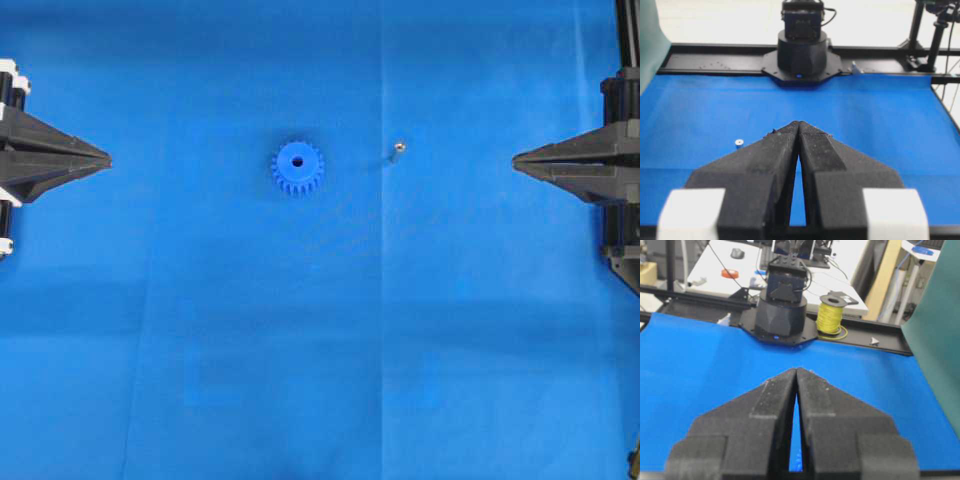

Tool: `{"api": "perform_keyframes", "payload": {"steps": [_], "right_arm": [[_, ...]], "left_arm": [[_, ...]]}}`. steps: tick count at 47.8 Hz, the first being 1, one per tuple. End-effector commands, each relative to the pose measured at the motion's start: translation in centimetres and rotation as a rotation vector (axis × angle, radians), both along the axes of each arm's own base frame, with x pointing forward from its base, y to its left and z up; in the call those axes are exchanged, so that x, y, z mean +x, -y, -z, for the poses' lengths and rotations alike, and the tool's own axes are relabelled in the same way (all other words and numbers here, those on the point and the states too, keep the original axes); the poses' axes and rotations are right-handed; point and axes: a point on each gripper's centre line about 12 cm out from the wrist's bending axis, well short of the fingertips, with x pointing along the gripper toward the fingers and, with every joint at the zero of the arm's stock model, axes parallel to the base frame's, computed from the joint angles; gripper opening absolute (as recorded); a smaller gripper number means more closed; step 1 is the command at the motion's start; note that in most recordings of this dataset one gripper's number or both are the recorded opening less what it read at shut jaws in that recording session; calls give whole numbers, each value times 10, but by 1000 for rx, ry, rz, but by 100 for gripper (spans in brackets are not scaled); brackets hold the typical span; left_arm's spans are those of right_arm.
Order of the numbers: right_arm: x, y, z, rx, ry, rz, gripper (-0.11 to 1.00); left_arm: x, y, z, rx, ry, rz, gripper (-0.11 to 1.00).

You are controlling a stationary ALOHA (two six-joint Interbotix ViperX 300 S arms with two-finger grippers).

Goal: Insert the shaft placed at a random location into the center hole of the small gear at another random location.
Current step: 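Move the right gripper left toward the small silver shaft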

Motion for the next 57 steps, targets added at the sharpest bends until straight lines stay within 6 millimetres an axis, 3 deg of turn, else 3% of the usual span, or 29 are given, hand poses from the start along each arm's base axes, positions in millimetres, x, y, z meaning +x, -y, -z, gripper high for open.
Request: {"api": "perform_keyframes", "payload": {"steps": [1,7,22,27,37,46,57], "right_arm": [[3,2,-3,1,3,11,0],[9,10,4,8,-32,46,-6],[35,45,49,71,-172,199,-1],[47,57,68,95,-217,244,16],[77,71,114,134,-311,295,75],[96,80,151,164,-391,332,63],[102,83,184,193,-479,358,63]], "left_arm": [[2,-1,-6,-12,17,-3,0],[2,-1,-7,-12,28,-3,0],[2,-1,-5,-14,21,-3,0],[2,-1,-4,-12,20,-3,0],[1,-1,-1,-14,15,-3,0],[0,-1,2,-14,9,-3,0],[0,-1,5,-14,0,-3,0]]}}
